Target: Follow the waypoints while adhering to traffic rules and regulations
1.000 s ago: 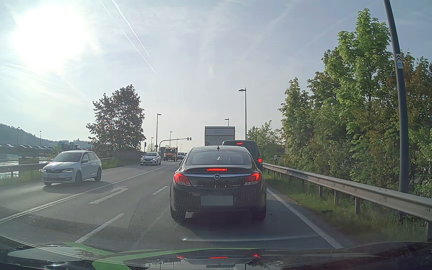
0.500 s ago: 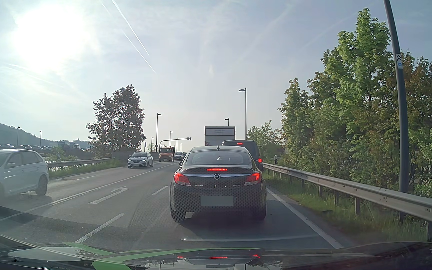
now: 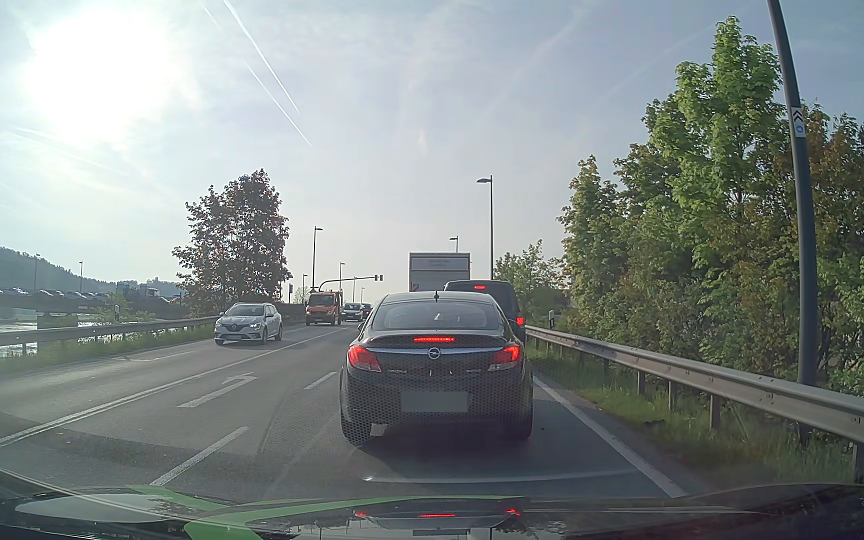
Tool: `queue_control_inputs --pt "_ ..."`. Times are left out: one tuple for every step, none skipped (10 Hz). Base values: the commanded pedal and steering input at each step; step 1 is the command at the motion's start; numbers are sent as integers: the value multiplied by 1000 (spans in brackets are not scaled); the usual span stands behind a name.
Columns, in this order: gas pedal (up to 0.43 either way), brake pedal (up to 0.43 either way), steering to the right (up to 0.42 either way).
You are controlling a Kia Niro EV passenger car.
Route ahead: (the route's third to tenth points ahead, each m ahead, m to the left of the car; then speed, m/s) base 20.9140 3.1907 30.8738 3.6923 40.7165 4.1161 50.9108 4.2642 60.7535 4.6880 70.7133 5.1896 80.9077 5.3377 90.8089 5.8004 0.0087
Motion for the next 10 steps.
queue_control_inputs --pt "0 256 -1" --pt "0 262 -1" --pt "0 262 -1" --pt "0 262 -1" --pt "0 262 -1" --pt "0 262 -1" --pt "0 262 -1" --pt "0 262 -1" --pt "0 262 -1" --pt "0 262 -1"
